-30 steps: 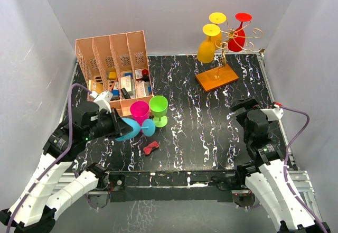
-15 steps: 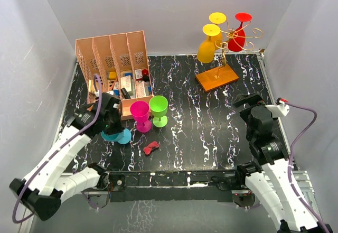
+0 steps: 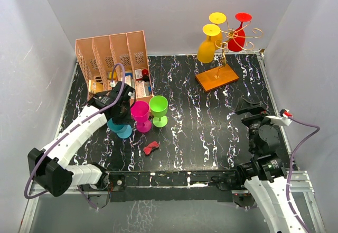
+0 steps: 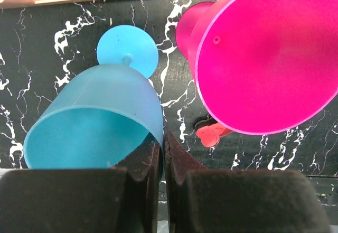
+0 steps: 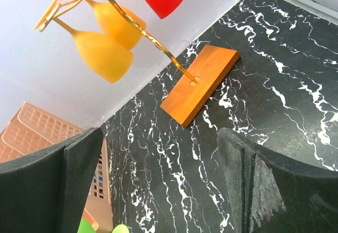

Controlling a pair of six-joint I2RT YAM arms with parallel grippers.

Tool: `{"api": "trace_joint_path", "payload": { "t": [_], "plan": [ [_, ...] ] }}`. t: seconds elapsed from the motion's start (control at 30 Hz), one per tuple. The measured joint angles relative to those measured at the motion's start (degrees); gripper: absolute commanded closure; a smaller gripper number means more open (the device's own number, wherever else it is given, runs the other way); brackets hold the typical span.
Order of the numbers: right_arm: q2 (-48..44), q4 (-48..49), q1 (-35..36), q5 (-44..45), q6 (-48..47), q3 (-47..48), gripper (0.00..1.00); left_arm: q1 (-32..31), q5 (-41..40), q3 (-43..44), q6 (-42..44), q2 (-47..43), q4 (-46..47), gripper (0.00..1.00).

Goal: Take the wine glass off the wine glass rack

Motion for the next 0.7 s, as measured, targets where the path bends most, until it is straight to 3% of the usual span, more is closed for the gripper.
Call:
{"api": "trace_joint_path", "payload": {
  "t": [0.53, 0.7],
  "plan": [
    [3.56, 0.15, 0.02, -0.31, -0.59, 0.00, 0.01, 0.37, 0.48, -0.02, 2.95, 1.05, 3.58, 0.89],
    [3.58, 0.15, 0.02, -0.28, -0.72, 0.00, 0.01, 0.37, 0.52, -0.04, 2.97, 1.51, 3.56, 0.70]
  ]
}}
